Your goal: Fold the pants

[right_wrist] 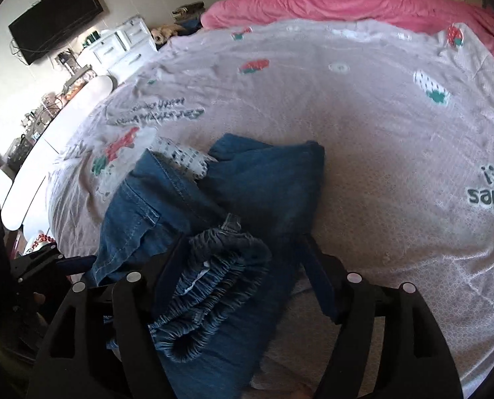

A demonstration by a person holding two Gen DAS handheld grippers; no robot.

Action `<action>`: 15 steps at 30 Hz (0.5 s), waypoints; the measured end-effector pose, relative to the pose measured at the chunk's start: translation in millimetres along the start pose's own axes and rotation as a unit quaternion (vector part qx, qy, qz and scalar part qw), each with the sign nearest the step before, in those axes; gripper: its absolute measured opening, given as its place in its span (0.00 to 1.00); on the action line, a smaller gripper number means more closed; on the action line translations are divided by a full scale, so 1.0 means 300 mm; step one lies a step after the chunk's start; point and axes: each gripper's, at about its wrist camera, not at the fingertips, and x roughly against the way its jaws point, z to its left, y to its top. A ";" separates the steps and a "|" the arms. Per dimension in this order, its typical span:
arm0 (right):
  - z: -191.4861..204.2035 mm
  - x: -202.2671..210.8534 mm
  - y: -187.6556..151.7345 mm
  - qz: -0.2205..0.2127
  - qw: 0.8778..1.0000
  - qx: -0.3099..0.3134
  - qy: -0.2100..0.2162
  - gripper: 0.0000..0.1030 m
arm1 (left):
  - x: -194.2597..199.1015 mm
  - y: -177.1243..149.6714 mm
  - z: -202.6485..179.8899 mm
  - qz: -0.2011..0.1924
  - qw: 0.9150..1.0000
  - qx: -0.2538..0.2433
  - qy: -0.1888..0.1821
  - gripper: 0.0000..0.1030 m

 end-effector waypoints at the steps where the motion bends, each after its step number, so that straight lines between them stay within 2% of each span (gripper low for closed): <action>1: -0.001 0.012 -0.003 -0.009 1.000 0.000 0.004 0.66 | 0.011 0.006 0.000 -0.004 1.000 0.005 -0.005 0.64; 3: 0.005 0.060 -0.013 -0.037 0.999 -0.004 0.009 0.66 | 0.068 -0.011 -0.044 -0.014 1.000 0.005 -0.006 0.65; 6: 0.003 0.126 -0.039 -0.069 0.997 -0.014 0.005 0.68 | 0.115 0.004 -0.045 -0.028 1.000 0.005 -0.004 0.68; 9: 0.021 0.179 -0.051 -0.086 0.996 -0.013 0.000 0.68 | 0.139 0.020 -0.039 -0.037 0.999 0.005 -0.001 0.69; 11: 0.037 0.211 -0.066 -0.094 0.996 -0.006 -0.004 0.73 | 0.146 0.029 -0.031 -0.040 0.999 0.009 -0.002 0.70; 15: 0.100 0.276 -0.138 -0.107 0.994 0.027 -0.019 0.75 | 0.144 0.041 -0.010 -0.041 0.999 0.013 -0.003 0.73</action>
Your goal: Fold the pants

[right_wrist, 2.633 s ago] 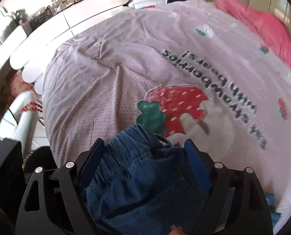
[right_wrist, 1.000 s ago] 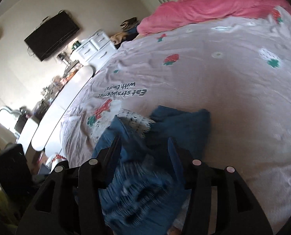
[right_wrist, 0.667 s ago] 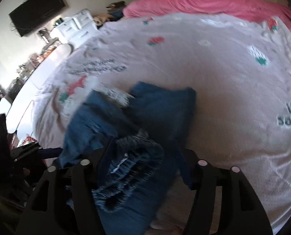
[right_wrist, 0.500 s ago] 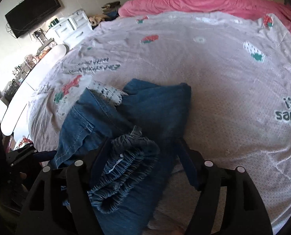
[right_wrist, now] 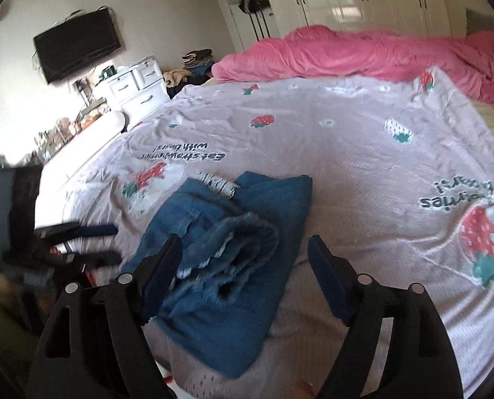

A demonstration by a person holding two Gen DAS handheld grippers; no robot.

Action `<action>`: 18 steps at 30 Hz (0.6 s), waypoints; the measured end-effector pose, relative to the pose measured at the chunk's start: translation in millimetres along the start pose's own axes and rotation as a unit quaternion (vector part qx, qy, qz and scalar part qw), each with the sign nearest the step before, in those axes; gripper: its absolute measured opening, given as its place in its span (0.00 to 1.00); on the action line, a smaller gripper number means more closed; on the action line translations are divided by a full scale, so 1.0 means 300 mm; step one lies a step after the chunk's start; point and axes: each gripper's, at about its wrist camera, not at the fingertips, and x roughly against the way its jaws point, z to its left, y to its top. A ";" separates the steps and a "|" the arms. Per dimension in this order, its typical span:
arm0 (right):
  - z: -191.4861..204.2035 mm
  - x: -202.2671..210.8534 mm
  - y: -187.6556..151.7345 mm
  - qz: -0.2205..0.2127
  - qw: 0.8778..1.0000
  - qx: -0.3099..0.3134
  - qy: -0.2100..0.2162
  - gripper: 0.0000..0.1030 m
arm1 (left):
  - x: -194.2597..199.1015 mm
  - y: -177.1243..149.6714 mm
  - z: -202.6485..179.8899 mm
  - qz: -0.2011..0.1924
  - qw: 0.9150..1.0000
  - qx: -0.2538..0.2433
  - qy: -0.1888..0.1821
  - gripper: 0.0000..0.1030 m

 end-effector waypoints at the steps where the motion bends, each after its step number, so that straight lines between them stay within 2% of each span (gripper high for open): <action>1: 0.011 0.010 -0.013 0.001 1.000 0.006 -0.004 0.77 | 0.000 0.004 0.008 0.000 1.000 0.002 0.000 0.75; 6: 0.105 0.066 -0.091 0.001 0.997 0.068 -0.018 0.78 | -0.013 0.029 0.061 0.000 1.000 0.016 0.002 0.77; 13: 0.283 0.039 -0.158 0.035 0.987 0.149 0.043 0.78 | -0.090 0.102 0.148 0.022 0.999 0.045 -0.016 0.77; 15: 0.340 0.014 -0.166 0.044 0.982 0.177 0.046 0.74 | -0.126 0.125 0.152 0.033 0.999 0.035 -0.014 0.73; 16: 0.372 -0.001 -0.169 0.049 0.978 0.197 0.045 0.67 | -0.146 0.136 0.155 0.040 0.999 0.032 -0.016 0.64; 17: 0.393 -0.009 -0.171 0.052 0.976 0.209 0.046 0.62 | -0.161 0.142 0.156 0.045 0.998 0.032 -0.018 0.60; 18: 0.430 -0.029 -0.174 0.056 0.969 0.235 0.044 0.60 | -0.186 0.150 0.158 0.055 0.998 0.032 -0.022 0.60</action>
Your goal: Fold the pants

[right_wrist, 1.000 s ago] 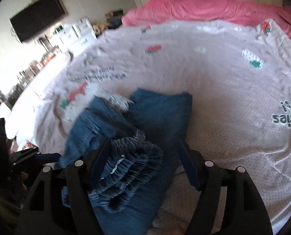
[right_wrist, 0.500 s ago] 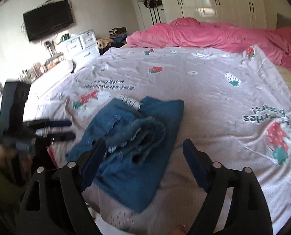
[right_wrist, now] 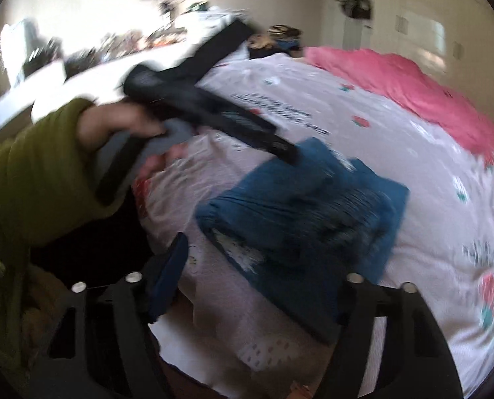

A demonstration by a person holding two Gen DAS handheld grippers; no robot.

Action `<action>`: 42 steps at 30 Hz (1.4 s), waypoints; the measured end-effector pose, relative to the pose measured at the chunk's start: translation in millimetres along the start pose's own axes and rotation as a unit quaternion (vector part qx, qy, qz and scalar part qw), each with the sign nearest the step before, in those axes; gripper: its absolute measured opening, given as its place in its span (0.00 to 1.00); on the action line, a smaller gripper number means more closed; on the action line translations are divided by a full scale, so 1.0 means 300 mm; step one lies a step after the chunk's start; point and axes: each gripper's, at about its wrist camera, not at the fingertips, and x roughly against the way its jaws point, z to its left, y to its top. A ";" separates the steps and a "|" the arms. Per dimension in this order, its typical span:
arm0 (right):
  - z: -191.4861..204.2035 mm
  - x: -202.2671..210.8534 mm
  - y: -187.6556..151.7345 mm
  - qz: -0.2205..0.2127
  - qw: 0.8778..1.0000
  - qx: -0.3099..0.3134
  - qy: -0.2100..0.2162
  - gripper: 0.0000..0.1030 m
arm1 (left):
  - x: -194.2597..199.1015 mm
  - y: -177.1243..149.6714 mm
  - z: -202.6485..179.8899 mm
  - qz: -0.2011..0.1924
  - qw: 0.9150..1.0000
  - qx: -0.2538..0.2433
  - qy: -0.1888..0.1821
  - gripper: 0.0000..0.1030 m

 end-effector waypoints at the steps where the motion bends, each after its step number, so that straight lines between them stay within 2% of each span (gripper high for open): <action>1: 0.023 -0.012 0.008 0.005 1.000 0.016 -0.003 0.54 | -0.022 0.007 0.002 0.009 1.000 0.001 -0.002 0.59; 2: 0.043 -0.031 0.018 0.011 0.999 0.036 -0.006 0.49 | -0.035 0.011 0.005 0.014 1.000 0.000 -0.001 0.59; 4: 0.083 -0.080 0.040 0.021 0.996 0.081 -0.019 0.46 | -0.066 0.016 0.004 0.021 1.000 -0.001 -0.001 0.59; 7: 0.095 -0.156 0.056 0.038 0.992 0.114 -0.049 0.43 | -0.090 0.017 0.007 0.026 1.000 0.001 -0.002 0.59; 8: 0.092 -0.185 0.054 0.044 0.990 0.122 -0.060 0.33 | -0.096 0.016 0.009 0.026 1.000 0.001 0.001 0.59; 10: 0.073 -0.225 0.052 0.061 0.991 0.110 -0.040 0.13 | -0.103 0.014 0.011 0.025 1.000 0.003 0.002 0.59; 11: 0.062 -0.229 0.049 0.065 0.993 0.092 -0.020 0.12 | -0.107 0.012 0.014 0.026 1.000 0.004 0.003 0.61; 14: 0.070 -0.210 0.020 0.068 0.993 0.095 -0.005 0.10 | -0.118 0.008 0.017 0.026 1.000 0.003 0.001 0.63; 18: 0.058 -0.217 -0.036 0.077 0.995 0.069 0.003 0.10 | -0.126 0.011 0.012 0.024 1.000 0.003 0.002 0.65; 24: 0.006 -0.198 -0.035 0.049 0.998 -0.012 0.021 0.14 | -0.102 -0.003 0.007 0.013 1.000 0.010 0.007 0.67; 28: -0.014 -0.119 -0.029 0.024 0.999 -0.036 0.028 0.30 | -0.065 -0.018 -0.007 0.003 1.000 0.006 0.010 0.69; 31: -0.038 -0.042 -0.023 -0.003 0.998 -0.061 0.033 0.33 | -0.031 -0.029 -0.025 -0.009 1.000 -0.001 0.013 0.70; 34: -0.066 0.018 -0.027 -0.022 0.996 -0.086 0.024 0.39 | 0.006 -0.037 -0.046 -0.023 1.000 -0.013 0.017 0.73; 38: -0.129 0.071 -0.019 -0.039 0.992 -0.123 0.007 0.41 | 0.035 -0.048 -0.061 -0.031 0.999 -0.018 0.017 0.74; 42: -0.210 0.093 -0.035 -0.037 0.986 -0.158 -0.031 0.42 | 0.055 -0.057 -0.071 -0.037 0.999 -0.023 0.021 0.75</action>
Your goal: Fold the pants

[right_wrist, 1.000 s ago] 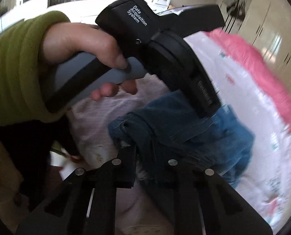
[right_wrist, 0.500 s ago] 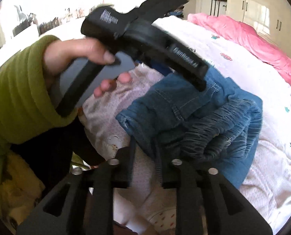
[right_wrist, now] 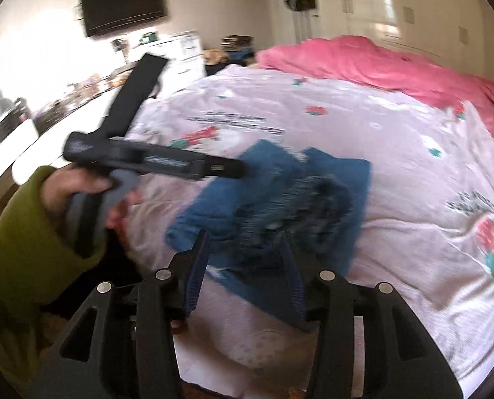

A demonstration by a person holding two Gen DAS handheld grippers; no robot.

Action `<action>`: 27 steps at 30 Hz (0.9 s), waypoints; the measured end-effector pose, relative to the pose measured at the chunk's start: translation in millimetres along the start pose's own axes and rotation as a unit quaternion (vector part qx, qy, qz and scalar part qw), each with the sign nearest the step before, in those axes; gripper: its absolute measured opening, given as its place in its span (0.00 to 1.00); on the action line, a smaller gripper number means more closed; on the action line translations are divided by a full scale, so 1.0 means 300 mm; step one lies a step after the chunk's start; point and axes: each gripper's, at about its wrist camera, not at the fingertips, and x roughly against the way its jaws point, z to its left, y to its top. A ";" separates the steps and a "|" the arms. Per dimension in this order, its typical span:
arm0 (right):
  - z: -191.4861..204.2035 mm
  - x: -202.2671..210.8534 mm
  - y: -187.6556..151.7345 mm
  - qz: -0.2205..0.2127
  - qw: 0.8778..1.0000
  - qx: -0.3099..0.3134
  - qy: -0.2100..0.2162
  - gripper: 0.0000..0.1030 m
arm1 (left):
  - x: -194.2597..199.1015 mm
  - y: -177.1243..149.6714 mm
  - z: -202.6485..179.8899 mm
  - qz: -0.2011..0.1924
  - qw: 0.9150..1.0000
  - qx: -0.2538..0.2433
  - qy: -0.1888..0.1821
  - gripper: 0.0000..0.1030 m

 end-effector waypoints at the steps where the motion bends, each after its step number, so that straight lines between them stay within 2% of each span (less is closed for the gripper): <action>1: -0.023 0.004 0.002 0.000 1.000 -0.010 -0.007 0.44 | 0.005 -0.002 -0.001 -0.001 1.000 0.000 0.000 0.75; 6: -0.093 0.004 -0.027 0.005 0.998 -0.048 -0.037 0.48 | 0.022 -0.014 0.001 -0.006 1.000 -0.001 0.001 0.78; 8: -0.121 -0.013 -0.029 0.010 0.997 -0.066 -0.046 0.53 | 0.020 -0.024 0.010 -0.003 1.000 0.004 0.000 0.78; 11: -0.165 -0.041 -0.033 0.019 0.994 -0.095 -0.050 0.54 | 0.006 -0.045 0.026 0.004 1.000 0.013 -0.002 0.78; 14: -0.220 -0.086 -0.044 0.046 0.989 -0.126 -0.063 0.54 | -0.016 -0.065 0.044 0.013 0.999 0.028 -0.017 0.78; 16: -0.245 -0.114 -0.048 0.057 0.986 -0.146 -0.049 0.54 | -0.035 -0.077 0.054 0.021 0.998 0.040 -0.031 0.77; 17: -0.253 -0.123 -0.048 0.059 0.985 -0.154 -0.045 0.54 | -0.041 -0.081 0.057 0.023 0.998 0.042 -0.036 0.73; 20: -0.293 -0.138 -0.039 0.054 0.981 -0.186 -0.025 0.54 | -0.060 -0.088 0.058 0.031 0.997 0.046 -0.048 0.68; 23: -0.313 -0.149 -0.020 0.053 0.979 -0.198 -0.013 0.54 | -0.077 -0.095 0.048 0.035 0.997 0.044 -0.052 0.66; 27: -0.341 -0.215 -0.013 0.078 0.974 -0.211 -0.003 0.52 | -0.096 -0.095 0.048 0.038 0.997 0.044 -0.052 0.66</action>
